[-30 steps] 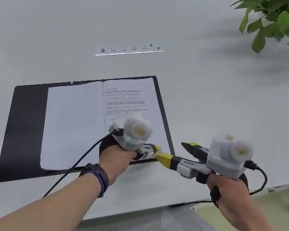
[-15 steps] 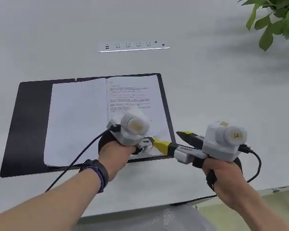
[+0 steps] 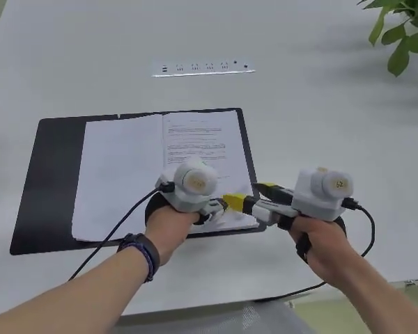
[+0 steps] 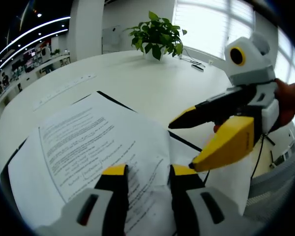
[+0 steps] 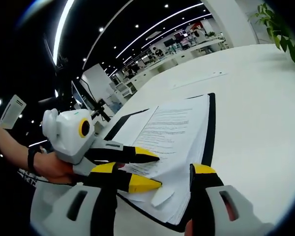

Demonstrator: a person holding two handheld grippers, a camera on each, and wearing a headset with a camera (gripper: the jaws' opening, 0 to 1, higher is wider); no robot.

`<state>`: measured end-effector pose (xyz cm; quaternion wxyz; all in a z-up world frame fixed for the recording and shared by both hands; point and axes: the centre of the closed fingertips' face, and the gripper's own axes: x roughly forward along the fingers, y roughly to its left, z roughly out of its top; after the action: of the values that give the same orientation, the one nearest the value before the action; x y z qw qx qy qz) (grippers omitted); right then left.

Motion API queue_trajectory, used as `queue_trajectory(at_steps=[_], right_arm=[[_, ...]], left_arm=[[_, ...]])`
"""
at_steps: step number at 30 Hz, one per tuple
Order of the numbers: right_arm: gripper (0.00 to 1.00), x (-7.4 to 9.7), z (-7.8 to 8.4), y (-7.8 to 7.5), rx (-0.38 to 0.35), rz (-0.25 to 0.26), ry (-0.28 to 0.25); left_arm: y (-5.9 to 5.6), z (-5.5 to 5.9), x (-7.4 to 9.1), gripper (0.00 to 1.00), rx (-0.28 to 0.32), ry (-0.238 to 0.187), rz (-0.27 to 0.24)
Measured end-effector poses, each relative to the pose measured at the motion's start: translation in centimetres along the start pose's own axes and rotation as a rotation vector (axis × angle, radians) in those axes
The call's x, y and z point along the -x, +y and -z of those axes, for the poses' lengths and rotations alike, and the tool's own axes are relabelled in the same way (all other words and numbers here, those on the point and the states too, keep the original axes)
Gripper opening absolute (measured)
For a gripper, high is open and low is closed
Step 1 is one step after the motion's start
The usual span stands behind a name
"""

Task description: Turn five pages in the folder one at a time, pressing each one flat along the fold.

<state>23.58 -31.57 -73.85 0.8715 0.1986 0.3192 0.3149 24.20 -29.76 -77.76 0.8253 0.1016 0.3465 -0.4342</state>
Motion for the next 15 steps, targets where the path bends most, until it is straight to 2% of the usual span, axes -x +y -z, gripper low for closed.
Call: queue_trajectory(at_steps=[6, 11, 15], right_arm=[[0.53, -0.9, 0.0, -0.2, -0.042, -0.027, 0.002], [0.47, -0.4, -0.2, -0.2, -0.07, -0.028, -0.014], [0.4, 0.2, -0.6, -0.2, -0.101, -0.03, -0.05]], left_arm=[[0.0, 0.2, 0.4, 0.36, 0.014, 0.0, 0.006], [-0.1, 0.4, 1.0, 0.46, 0.047, 0.002, 0.012], [-0.1, 0.1, 1.7, 0.51, 0.08, -0.01, 0.0]])
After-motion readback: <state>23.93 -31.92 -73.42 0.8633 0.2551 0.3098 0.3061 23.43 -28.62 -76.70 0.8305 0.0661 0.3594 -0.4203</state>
